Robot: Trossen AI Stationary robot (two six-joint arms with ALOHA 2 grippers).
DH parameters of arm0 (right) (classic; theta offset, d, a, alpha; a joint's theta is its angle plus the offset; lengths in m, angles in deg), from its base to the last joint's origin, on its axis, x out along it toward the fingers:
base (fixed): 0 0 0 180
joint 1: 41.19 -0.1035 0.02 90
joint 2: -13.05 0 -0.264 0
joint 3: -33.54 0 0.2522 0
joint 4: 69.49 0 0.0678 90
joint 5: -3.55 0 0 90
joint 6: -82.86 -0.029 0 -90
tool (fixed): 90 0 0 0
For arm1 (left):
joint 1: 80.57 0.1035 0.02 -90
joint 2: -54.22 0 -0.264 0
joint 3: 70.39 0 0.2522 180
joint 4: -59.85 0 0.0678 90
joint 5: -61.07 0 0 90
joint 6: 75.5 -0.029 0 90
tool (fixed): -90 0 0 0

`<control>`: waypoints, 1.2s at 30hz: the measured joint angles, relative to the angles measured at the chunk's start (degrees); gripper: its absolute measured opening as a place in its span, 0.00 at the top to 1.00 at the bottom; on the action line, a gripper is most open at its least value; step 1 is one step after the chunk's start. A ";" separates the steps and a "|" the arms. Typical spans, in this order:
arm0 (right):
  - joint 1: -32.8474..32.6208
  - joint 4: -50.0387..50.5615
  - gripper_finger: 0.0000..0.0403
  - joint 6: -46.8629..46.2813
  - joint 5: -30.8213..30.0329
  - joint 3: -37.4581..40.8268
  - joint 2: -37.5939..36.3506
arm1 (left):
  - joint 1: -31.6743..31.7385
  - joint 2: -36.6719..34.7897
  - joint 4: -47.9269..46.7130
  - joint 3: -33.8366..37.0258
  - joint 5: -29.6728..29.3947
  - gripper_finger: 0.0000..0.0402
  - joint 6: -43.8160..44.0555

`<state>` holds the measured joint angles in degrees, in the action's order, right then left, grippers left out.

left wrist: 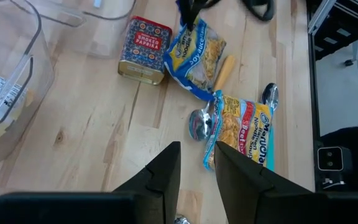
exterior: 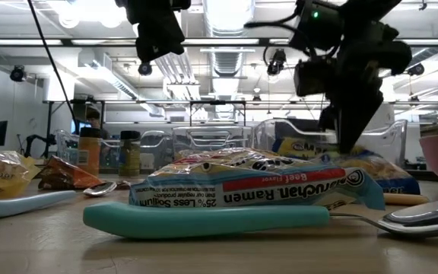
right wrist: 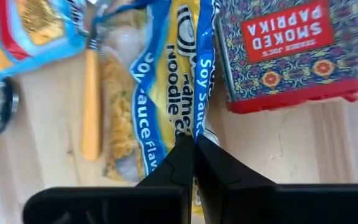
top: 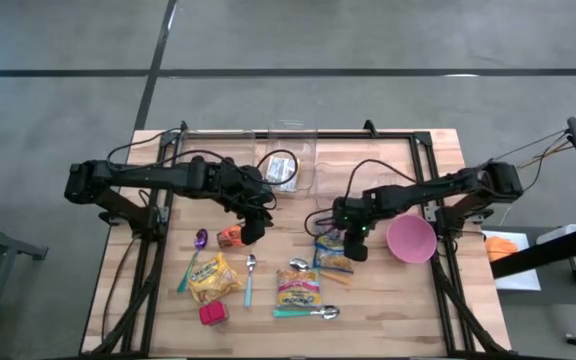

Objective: Pick & Place Food Item
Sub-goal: Put the blue noodle pack into the middle transparent bin

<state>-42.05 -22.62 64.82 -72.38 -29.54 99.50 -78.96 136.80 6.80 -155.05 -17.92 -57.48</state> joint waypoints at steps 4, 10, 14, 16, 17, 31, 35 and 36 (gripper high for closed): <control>-0.02 1.13 0.98 -0.65 0.18 0.00 -3.84 | 0.04 0.00 0.02 0.00 0.00 0.74 0.00; 0.00 1.22 0.98 -2.40 1.04 0.00 -9.52 | 0.03 0.00 0.02 0.00 -0.02 0.74 0.00; 0.00 1.17 0.98 -3.65 1.05 0.00 -12.95 | 0.02 0.00 0.02 0.00 -0.02 0.74 0.00; 0.00 1.22 0.98 -4.33 1.05 0.00 -14.30 | 0.02 0.00 0.03 0.00 -0.02 0.74 0.00; 0.00 1.17 0.98 -4.47 1.03 0.00 -14.82 | 0.02 0.00 0.03 0.00 -0.02 0.74 0.02; 0.02 -2.66 0.98 -7.90 1.01 -0.02 -21.04 | 0.02 0.00 0.03 0.00 -0.05 0.74 0.59; 0.44 -5.07 0.98 -9.04 0.90 -0.94 -22.01 | 0.02 0.00 0.04 0.00 -0.50 0.74 0.58; 0.70 -5.24 0.98 -9.20 0.49 -1.65 -21.97 | 0.02 0.00 0.05 0.00 -0.49 0.74 0.59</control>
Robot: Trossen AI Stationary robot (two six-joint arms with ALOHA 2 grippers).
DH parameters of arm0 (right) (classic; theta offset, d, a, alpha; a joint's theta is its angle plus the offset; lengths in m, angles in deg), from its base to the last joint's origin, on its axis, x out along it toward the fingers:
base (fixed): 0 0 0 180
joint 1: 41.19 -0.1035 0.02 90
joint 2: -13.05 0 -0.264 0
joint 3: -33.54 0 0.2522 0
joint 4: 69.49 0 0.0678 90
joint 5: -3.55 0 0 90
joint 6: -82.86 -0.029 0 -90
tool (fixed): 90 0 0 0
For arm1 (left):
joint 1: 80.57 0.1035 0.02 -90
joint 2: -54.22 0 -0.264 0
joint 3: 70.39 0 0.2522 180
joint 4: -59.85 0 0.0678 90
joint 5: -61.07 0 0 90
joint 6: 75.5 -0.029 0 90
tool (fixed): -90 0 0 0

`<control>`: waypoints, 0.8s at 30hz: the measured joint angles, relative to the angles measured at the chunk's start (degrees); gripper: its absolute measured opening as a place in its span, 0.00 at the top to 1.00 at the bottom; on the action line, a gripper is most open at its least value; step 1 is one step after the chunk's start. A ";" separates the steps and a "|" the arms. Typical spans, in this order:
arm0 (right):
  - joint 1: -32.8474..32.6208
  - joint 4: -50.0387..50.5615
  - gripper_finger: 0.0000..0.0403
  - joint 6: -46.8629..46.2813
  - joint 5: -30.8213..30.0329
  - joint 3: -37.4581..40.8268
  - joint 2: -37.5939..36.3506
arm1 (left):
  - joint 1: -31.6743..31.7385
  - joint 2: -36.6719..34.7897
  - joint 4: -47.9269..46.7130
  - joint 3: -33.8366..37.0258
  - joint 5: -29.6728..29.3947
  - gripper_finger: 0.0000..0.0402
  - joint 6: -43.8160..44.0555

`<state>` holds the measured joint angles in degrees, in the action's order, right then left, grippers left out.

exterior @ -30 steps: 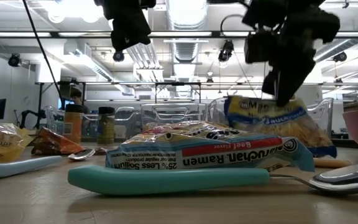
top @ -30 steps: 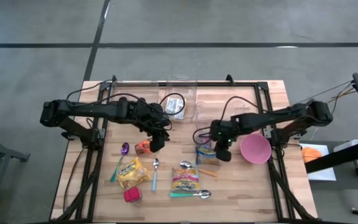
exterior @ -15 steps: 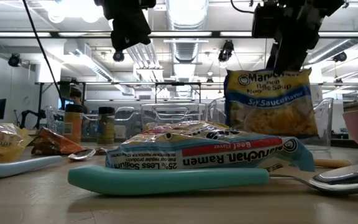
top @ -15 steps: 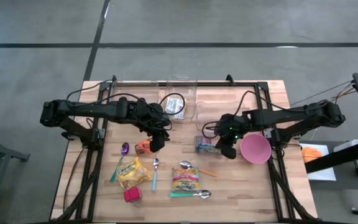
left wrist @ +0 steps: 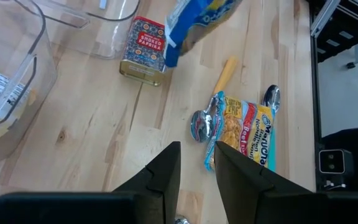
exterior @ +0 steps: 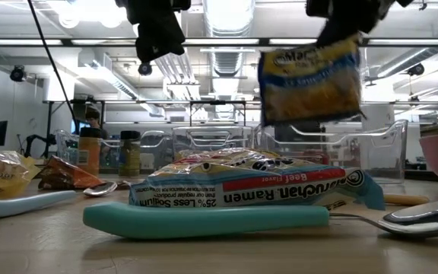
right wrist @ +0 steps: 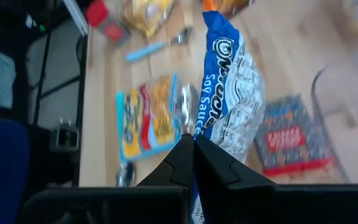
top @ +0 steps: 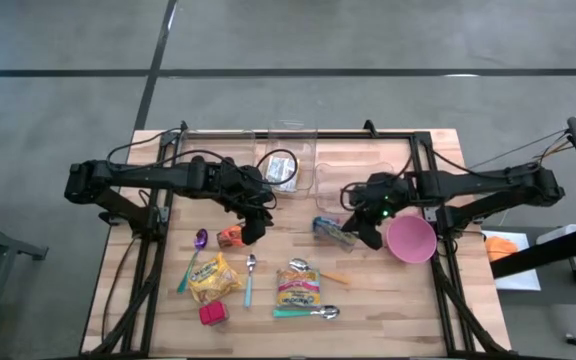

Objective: Pick & Place Food Item
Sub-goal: Put the blue noodle pack into the middle transparent bin

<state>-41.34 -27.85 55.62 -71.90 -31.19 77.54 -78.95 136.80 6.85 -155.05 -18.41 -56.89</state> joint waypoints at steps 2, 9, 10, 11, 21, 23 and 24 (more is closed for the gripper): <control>0.68 -0.21 0.98 0.09 -1.78 -1.81 0.24 | 0.00 0.00 0.14 0.00 -0.02 0.74 -0.02; 7.10 -0.39 0.98 3.32 -5.73 -9.68 3.77 | -0.09 -1.01 0.41 -0.02 -0.99 0.74 0.81; 8.47 -0.37 0.98 4.01 -5.69 -10.81 4.62 | -0.09 -1.38 0.43 -0.02 -1.79 0.74 0.90; 9.88 -0.27 0.98 4.92 -5.66 -11.99 5.67 | -0.09 -2.10 0.43 -0.02 -2.35 0.74 0.94; 22.25 -0.26 0.98 12.82 -1.05 -26.93 20.33 | -0.09 -6.39 0.41 -0.02 -6.74 0.74 0.86; 23.71 -0.33 0.98 13.78 -0.45 -29.68 23.19 | -0.09 -6.75 0.43 -0.02 -8.57 0.74 0.85; 24.38 -0.25 0.98 14.20 -0.03 -30.87 24.48 | -0.24 -6.82 0.56 -0.02 -9.99 0.74 0.81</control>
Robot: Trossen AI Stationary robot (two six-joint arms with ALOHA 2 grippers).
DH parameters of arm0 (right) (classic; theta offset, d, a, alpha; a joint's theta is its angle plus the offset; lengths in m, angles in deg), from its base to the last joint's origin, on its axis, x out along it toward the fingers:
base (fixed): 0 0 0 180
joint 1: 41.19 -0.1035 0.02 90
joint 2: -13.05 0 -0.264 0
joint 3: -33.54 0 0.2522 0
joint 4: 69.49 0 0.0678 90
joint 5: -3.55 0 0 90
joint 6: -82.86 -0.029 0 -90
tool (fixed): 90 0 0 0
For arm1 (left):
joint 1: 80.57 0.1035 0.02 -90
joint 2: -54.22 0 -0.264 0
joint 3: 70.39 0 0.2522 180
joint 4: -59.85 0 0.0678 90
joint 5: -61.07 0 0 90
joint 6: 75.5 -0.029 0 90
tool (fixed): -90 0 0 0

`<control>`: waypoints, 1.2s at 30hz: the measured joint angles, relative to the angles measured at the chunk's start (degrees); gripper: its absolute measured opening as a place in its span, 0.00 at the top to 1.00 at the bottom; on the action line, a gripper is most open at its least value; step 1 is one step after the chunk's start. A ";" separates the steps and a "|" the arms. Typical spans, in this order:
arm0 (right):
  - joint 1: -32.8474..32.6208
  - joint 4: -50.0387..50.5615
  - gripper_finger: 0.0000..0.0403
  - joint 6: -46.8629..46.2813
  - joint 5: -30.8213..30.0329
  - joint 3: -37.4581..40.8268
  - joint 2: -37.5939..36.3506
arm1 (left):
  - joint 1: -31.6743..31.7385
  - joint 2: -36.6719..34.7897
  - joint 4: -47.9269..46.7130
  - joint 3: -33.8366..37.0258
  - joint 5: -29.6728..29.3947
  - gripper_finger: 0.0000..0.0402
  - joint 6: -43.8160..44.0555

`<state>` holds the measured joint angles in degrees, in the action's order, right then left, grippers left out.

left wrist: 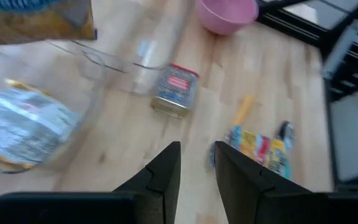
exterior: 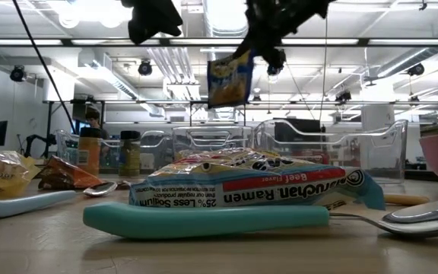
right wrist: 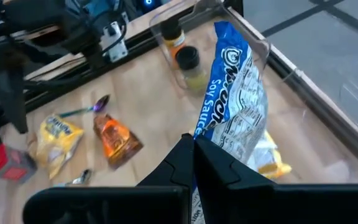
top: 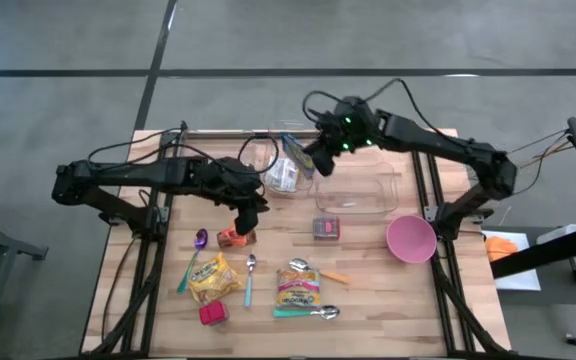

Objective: Pick & Place Food Item
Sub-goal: Put the blue noodle pack into the middle transparent bin

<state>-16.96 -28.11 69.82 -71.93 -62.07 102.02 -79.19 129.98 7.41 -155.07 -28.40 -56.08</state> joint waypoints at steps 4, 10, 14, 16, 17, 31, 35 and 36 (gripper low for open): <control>2.04 0.50 0.98 0.29 1.26 -3.43 4.66 | -0.97 -1.65 0.77 0.05 -5.56 0.74 -1.85; 4.36 0.46 0.98 1.44 2.58 -4.21 8.94 | -2.05 -8.44 13.94 6.35 -5.74 0.74 -3.60; 5.36 -0.44 0.98 2.30 2.48 -4.17 11.26 | -2.03 -15.08 26.09 15.08 -4.24 0.74 -0.74; 5.67 -1.60 0.98 2.56 2.52 -4.17 12.31 | -2.05 -17.80 30.00 19.35 -3.94 0.74 1.75; 6.00 -2.57 0.98 2.51 2.52 -4.17 12.95 | -2.05 -18.98 31.96 21.13 -3.92 0.74 2.92; 9.12 -3.89 0.98 3.49 -1.26 -4.58 18.10 | -2.01 -23.43 36.78 25.96 -3.95 0.74 9.58; 9.03 -4.00 0.98 7.27 -3.69 -6.20 17.94 | -1.99 -23.43 36.77 25.86 -3.95 0.74 9.57; 9.03 -4.05 0.98 8.56 -4.53 -6.38 17.87 | -1.99 -23.43 36.75 25.86 -3.95 0.74 9.58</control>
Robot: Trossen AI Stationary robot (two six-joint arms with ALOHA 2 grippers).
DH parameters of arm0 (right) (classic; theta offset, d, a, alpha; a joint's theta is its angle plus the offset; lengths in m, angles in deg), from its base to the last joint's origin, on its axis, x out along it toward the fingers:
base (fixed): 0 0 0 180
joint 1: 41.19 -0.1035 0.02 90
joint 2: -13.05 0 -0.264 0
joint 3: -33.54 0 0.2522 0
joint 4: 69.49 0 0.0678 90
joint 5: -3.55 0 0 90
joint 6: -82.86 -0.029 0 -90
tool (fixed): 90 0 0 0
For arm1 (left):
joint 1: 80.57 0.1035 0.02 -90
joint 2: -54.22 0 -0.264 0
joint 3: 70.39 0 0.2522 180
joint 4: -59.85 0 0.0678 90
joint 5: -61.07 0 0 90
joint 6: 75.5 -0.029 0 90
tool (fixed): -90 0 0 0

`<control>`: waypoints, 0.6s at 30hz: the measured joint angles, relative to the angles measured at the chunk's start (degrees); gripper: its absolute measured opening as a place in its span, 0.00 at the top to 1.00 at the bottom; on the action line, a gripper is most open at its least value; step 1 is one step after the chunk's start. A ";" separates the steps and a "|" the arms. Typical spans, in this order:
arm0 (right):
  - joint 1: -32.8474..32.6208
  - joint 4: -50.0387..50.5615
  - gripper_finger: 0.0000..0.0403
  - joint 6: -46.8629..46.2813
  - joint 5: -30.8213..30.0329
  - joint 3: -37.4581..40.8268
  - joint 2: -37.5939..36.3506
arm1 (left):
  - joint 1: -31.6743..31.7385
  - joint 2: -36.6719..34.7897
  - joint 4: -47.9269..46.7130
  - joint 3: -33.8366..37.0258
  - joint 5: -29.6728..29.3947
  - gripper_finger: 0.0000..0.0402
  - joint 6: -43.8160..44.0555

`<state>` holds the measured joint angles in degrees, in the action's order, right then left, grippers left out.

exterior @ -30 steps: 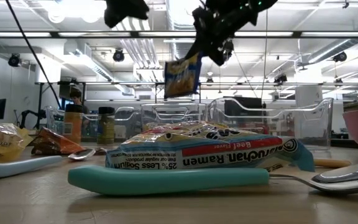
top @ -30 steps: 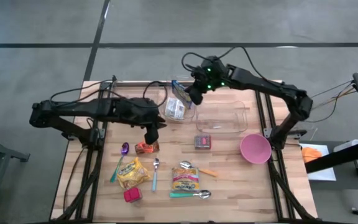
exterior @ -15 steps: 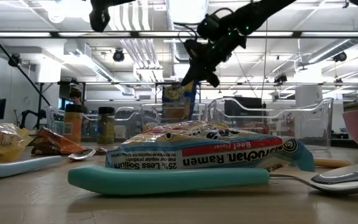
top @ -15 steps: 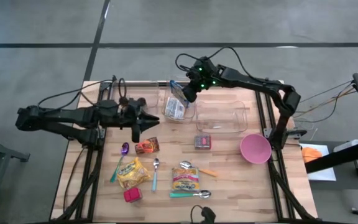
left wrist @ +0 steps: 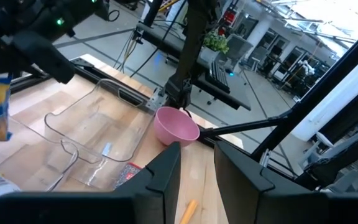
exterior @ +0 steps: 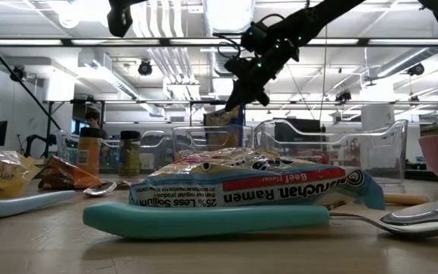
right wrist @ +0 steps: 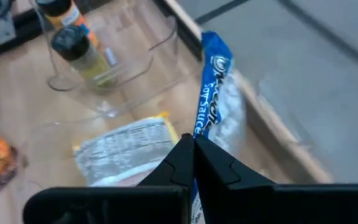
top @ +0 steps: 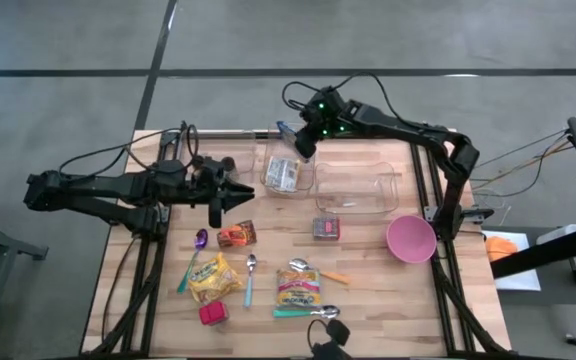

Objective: Pick & Place Food Item
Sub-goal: Put the blue noodle pack into the middle transparent bin

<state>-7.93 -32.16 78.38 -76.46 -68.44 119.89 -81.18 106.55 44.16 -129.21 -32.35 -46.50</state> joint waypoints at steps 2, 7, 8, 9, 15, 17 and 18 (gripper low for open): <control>0.01 0.34 0.98 1.43 -1.01 -0.02 -0.06 | 0.04 -0.01 0.02 0.00 0.00 0.74 0.02; 0.02 2.95 0.98 1.69 -1.14 0.08 1.29 | 0.04 0.00 0.02 0.00 -0.08 0.74 0.68; -0.03 3.39 0.98 1.81 -1.13 0.05 1.89 | 0.04 0.00 0.00 0.00 -0.11 0.74 0.86; -0.25 3.36 0.98 1.87 -1.11 -0.22 2.57 | 0.04 0.00 0.01 0.00 -0.20 0.74 0.91; -2.59 4.58 0.98 2.16 -1.07 -3.58 7.78 | 0.09 0.00 0.06 0.00 -0.24 0.74 1.35; -3.71 6.84 0.98 3.10 -0.95 -5.18 9.78 | 0.09 0.00 0.20 0.00 -0.25 0.74 1.55; -4.35 8.22 0.98 3.68 -0.95 -6.25 10.78 | 0.09 0.00 0.24 0.00 -0.24 0.74 1.55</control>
<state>-12.28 -23.94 82.06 -77.41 -74.69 130.67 -81.09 106.55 44.40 -129.21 -32.59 -44.95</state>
